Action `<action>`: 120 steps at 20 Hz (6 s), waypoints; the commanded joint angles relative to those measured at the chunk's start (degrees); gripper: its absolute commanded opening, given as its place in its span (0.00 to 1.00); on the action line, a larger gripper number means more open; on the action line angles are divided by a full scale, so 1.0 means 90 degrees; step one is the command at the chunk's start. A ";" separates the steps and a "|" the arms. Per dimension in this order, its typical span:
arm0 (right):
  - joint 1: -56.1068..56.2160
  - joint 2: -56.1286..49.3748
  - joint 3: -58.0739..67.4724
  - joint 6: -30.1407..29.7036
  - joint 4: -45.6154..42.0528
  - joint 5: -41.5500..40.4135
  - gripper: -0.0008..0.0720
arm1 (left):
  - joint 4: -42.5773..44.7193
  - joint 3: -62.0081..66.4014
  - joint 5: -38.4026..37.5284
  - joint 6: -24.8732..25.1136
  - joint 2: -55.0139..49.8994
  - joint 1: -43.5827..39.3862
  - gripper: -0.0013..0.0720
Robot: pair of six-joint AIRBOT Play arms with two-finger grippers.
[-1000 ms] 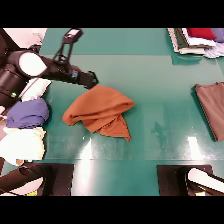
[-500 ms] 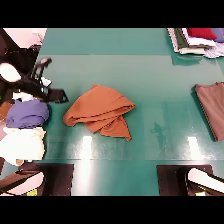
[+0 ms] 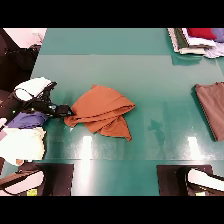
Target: Fold the shirts.
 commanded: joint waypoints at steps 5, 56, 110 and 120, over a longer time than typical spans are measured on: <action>0.0658 -0.0440 -0.0318 0.0002 -0.0471 0.0726 0.03 | -0.0083 0.1127 -0.0408 0.0104 -0.0041 0.0027 0.05; 0.0974 0.2909 -0.2470 -0.0053 -0.1843 -0.3266 0.03 | -0.1214 0.6530 -0.0398 0.1275 0.1785 0.0588 0.05; 0.0758 0.0270 -0.5059 -0.0889 -0.1273 -0.0826 0.50 | -0.1044 -0.0981 -0.0491 0.0282 0.0192 0.1627 0.75; 0.0758 0.0986 -0.5146 -0.0886 -0.1477 -0.0867 0.50 | -0.1122 -0.1025 0.0573 -0.0243 0.0192 0.0413 0.55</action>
